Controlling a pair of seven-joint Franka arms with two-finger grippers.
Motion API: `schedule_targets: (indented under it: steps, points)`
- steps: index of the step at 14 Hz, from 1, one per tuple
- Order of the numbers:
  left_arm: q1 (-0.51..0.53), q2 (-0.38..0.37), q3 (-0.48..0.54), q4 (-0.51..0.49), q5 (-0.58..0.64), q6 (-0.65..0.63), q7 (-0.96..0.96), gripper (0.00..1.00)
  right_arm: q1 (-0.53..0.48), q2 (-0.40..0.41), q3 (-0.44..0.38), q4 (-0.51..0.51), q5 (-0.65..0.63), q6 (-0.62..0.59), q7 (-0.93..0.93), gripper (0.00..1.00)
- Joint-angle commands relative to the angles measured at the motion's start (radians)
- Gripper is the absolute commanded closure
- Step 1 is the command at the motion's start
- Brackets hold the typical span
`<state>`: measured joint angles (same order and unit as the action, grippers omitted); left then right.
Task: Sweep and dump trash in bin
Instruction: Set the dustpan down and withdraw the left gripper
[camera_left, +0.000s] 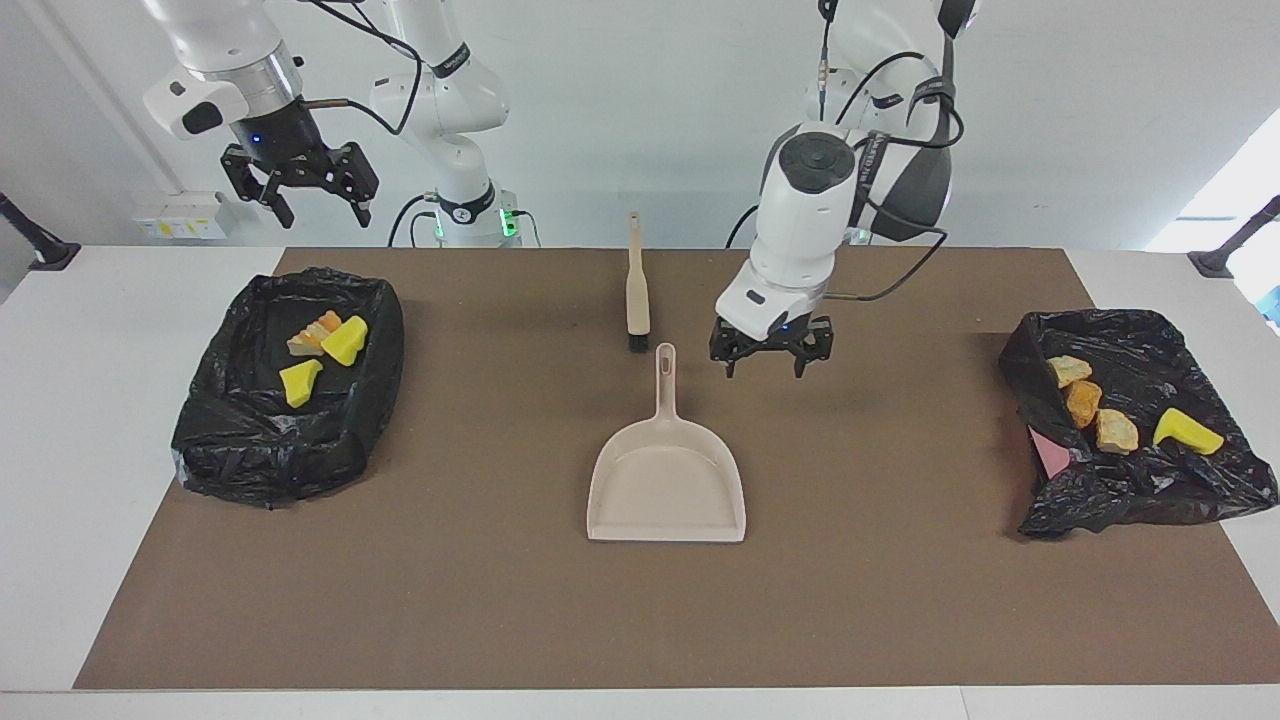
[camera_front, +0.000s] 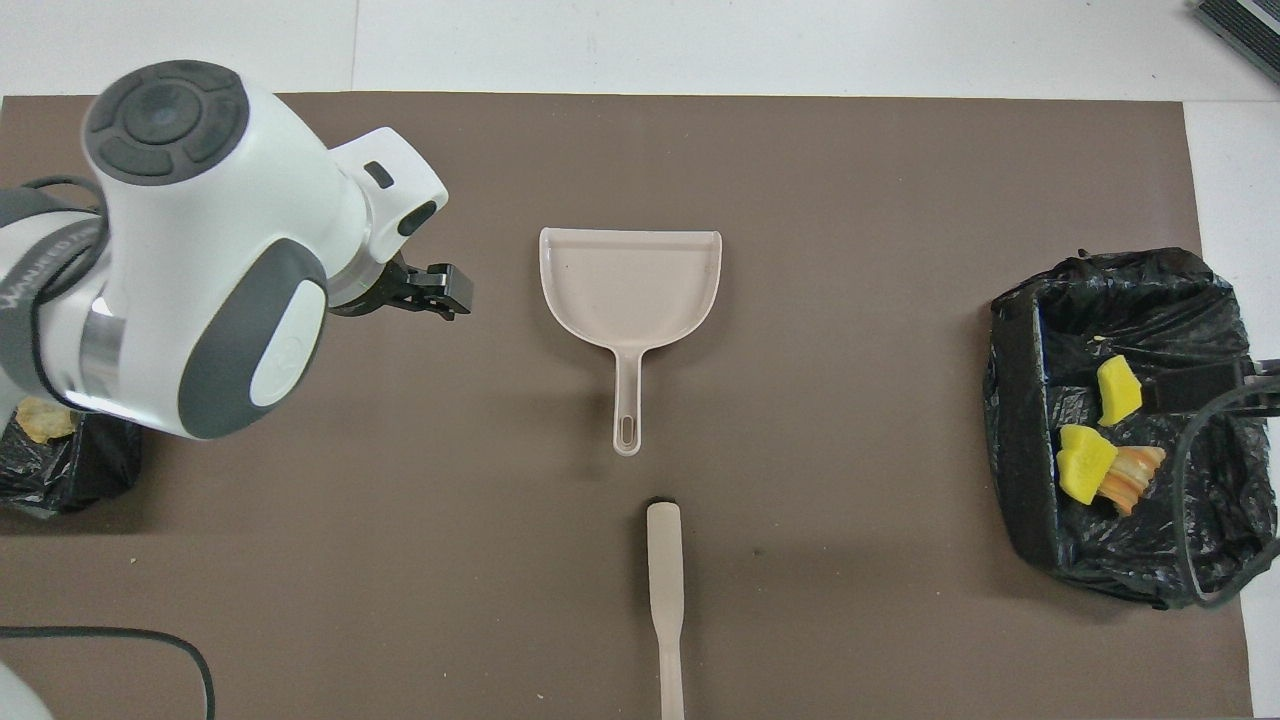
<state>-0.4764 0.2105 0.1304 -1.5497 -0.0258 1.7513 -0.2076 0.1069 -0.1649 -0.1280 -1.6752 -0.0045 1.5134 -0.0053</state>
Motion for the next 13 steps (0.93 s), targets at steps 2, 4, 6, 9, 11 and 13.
schedule_targets:
  steps: [2, 4, 6, 9, 11, 13]
  points:
    - [0.090, -0.034, -0.008, 0.003, -0.019, -0.055, 0.102, 0.00, -0.007, -0.016, 0.005, -0.020, -0.019, 0.017, -0.025, 0.00]
    - [0.125, -0.057, -0.006, 0.002, -0.014, -0.070, 0.128, 0.00, -0.006, -0.016, 0.005, -0.020, -0.017, 0.017, -0.024, 0.00]
    - [0.185, -0.077, -0.008, 0.002, -0.014, -0.098, 0.209, 0.00, -0.004, -0.016, 0.005, -0.020, -0.019, 0.017, -0.024, 0.00]
    - [0.252, -0.120, -0.005, -0.007, -0.016, -0.110, 0.223, 0.00, -0.004, -0.016, 0.005, -0.021, -0.017, 0.017, -0.022, 0.00]
    - [0.313, -0.151, -0.002, -0.010, -0.016, -0.111, 0.226, 0.00, -0.003, -0.018, 0.005, -0.021, -0.019, 0.017, -0.021, 0.00]
    - [0.379, -0.172, 0.000, -0.010, -0.017, -0.121, 0.263, 0.00, -0.003, -0.018, 0.005, -0.021, -0.017, 0.017, -0.022, 0.00]
